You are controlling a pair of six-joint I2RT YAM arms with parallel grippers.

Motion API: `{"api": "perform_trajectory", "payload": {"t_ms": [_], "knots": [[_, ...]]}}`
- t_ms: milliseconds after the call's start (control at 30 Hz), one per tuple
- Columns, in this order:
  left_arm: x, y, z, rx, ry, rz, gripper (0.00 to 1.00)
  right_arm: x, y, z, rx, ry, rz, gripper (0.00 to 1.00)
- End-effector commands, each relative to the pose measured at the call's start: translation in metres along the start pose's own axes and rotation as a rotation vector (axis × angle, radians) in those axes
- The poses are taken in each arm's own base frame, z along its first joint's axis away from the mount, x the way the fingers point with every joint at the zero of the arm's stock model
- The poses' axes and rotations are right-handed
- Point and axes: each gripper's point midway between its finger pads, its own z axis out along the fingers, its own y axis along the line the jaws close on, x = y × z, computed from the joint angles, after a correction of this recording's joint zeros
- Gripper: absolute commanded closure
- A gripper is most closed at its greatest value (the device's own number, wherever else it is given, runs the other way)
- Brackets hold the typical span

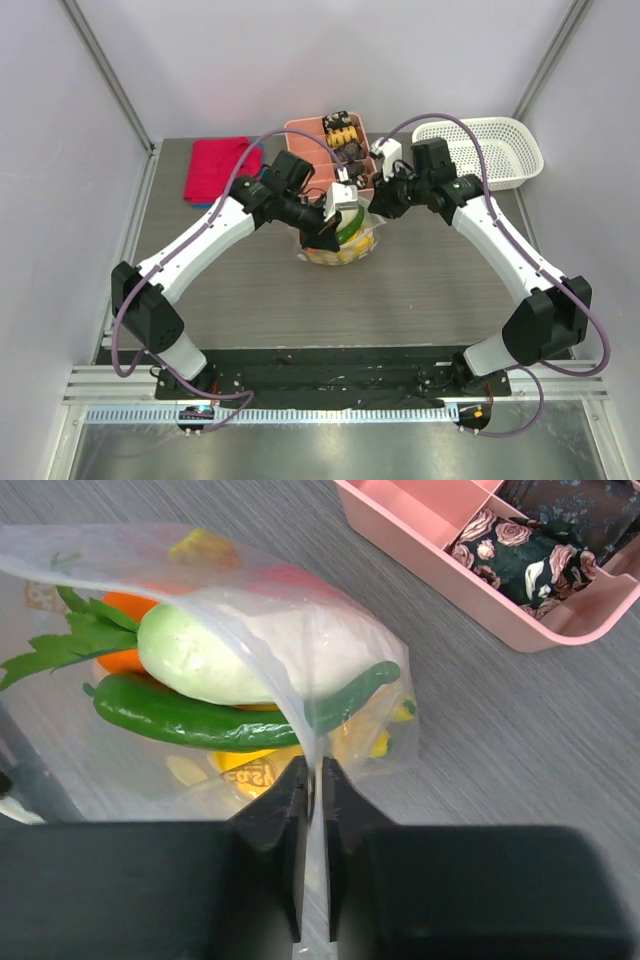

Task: Place the food in the zip-top bag and seal the zipper
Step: Pick up the zipper food storage bag at the center of the board.

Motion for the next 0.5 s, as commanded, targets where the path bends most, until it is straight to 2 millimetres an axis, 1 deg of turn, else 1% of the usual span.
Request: {"api": "perform_trajectory", "payload": {"t_ms": [0, 67, 100, 133, 167, 200, 233, 267, 300, 333, 367, 400, 433, 467], "knots": [[-0.024, -0.007, -0.018, -0.001, -0.106, 0.007, 0.94, -0.013, -0.005, -0.001, 0.027, -0.024, -0.005, 0.99], [-0.026, -0.004, -0.024, -0.018, -0.13, -0.02, 0.87, -0.016, -0.004, -0.003, 0.027, -0.034, 0.004, 0.99], [-0.026, 0.009, -0.035, -0.053, -0.159, -0.055, 0.78, -0.017, -0.003, -0.004, 0.025, -0.039, 0.006, 0.99], [-0.029, 0.012, -0.043, -0.055, -0.195, -0.123, 0.7, -0.021, -0.001, -0.007, 0.022, -0.055, 0.005, 0.99], [-0.037, 0.028, -0.051, -0.095, -0.261, -0.133, 0.62, -0.023, 0.0, -0.009, 0.022, -0.065, 0.011, 0.99], [-0.042, 0.041, -0.069, -0.144, -0.317, -0.159, 0.51, -0.024, 0.001, -0.009, 0.021, -0.068, 0.013, 0.99], [-0.037, 0.069, -0.096, -0.232, -0.375, -0.209, 0.47, -0.027, 0.001, -0.011, 0.024, -0.076, 0.016, 0.99], [-0.041, 0.093, -0.114, -0.302, -0.462, -0.24, 0.41, -0.029, 0.001, -0.011, 0.023, -0.08, 0.022, 0.99], [-0.037, 0.108, -0.128, -0.357, -0.495, -0.258, 0.33, -0.031, 0.002, -0.012, 0.022, -0.084, 0.023, 0.99], [-0.024, 0.134, -0.152, -0.445, -0.526, -0.273, 0.3, -0.031, 0.002, -0.013, 0.022, -0.086, 0.024, 0.99], [-0.013, 0.148, -0.159, -0.496, -0.521, -0.239, 0.25, -0.034, 0.003, -0.015, 0.019, -0.092, 0.022, 0.99], [-0.007, 0.162, -0.164, -0.536, -0.507, -0.181, 0.17, -0.035, 0.003, -0.016, 0.024, -0.096, 0.026, 0.99], [0.013, 0.179, -0.158, -0.548, -0.457, -0.168, 0.16, -0.037, 0.002, -0.017, 0.026, -0.101, 0.026, 0.99], [0.02, 0.193, -0.163, -0.581, -0.412, -0.123, 0.16, -0.039, 0.002, -0.017, 0.026, -0.104, 0.027, 0.99]]}}
